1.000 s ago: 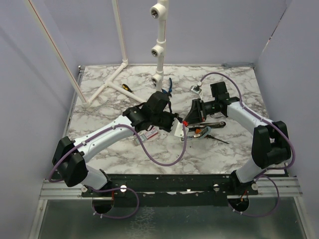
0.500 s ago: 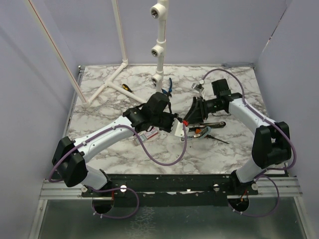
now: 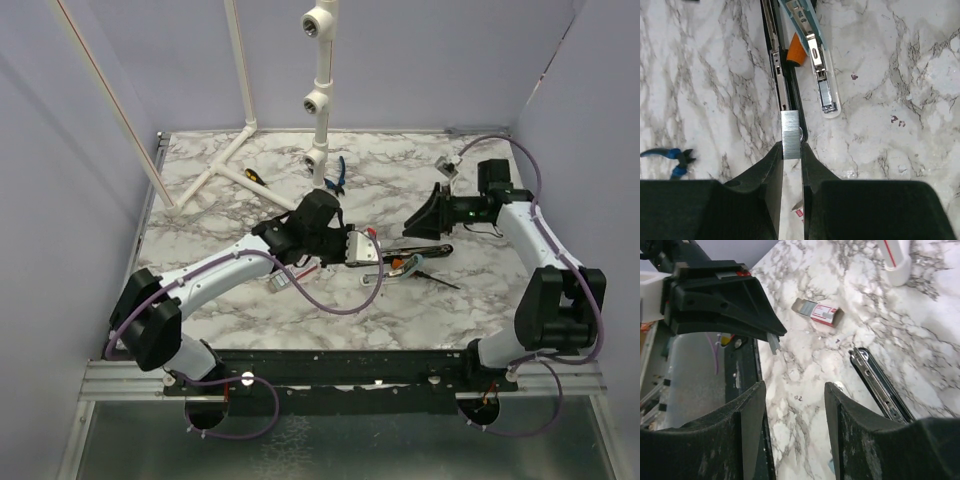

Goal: Load the staples into the stapler
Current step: Pick up the staple from the center of the board, then install the staple into the stapler.

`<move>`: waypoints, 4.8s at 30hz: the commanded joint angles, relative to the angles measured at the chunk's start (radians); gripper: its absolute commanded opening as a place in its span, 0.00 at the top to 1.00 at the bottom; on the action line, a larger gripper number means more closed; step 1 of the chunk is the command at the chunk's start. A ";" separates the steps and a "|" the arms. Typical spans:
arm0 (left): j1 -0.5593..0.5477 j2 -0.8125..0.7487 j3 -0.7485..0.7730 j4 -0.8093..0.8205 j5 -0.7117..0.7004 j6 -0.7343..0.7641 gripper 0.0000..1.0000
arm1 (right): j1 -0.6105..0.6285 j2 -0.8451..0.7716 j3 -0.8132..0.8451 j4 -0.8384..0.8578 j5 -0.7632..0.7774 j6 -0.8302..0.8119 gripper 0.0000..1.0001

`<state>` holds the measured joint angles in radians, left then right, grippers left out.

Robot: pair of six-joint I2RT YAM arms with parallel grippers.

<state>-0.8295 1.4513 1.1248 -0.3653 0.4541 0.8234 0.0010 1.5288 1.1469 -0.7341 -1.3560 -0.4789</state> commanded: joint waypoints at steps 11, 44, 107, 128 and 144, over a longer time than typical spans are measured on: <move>0.013 0.267 0.166 -0.023 -0.084 -0.216 0.82 | -0.050 -0.374 -0.241 0.280 0.220 0.076 0.45; 0.016 0.587 0.495 -0.287 -0.085 -0.201 0.81 | -0.130 -0.389 -0.239 0.126 0.288 -0.065 0.45; 0.040 0.592 0.548 -0.357 -0.047 -0.121 0.81 | -0.156 -0.319 -0.221 0.050 0.217 -0.128 0.45; 0.059 0.604 0.602 -0.398 0.002 -0.086 0.81 | -0.159 -0.307 -0.216 0.039 0.213 -0.135 0.45; 0.068 0.649 0.638 -0.437 0.024 -0.032 0.79 | -0.160 -0.305 -0.215 0.033 0.213 -0.141 0.45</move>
<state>-0.7666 2.0945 1.7134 -0.7612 0.4389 0.7639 -0.1528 1.2156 0.9096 -0.6792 -1.1160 -0.6037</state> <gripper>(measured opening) 0.206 0.550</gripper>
